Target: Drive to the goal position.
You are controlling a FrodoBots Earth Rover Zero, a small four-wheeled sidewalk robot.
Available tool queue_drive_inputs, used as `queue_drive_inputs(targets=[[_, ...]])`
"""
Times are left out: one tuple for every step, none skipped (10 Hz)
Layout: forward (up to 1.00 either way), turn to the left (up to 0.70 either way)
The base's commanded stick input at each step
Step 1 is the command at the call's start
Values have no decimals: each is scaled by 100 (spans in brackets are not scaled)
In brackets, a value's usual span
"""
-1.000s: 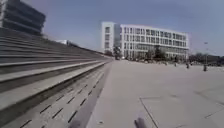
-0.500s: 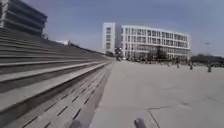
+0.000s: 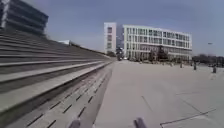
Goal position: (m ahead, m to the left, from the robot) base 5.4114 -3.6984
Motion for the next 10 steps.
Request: queue_drive_inputs(targets=[[70,1],[70,1],[70,1],[70,1],[70,1],[70,1],[70,1],[70,1],[70,1],[70,1]])
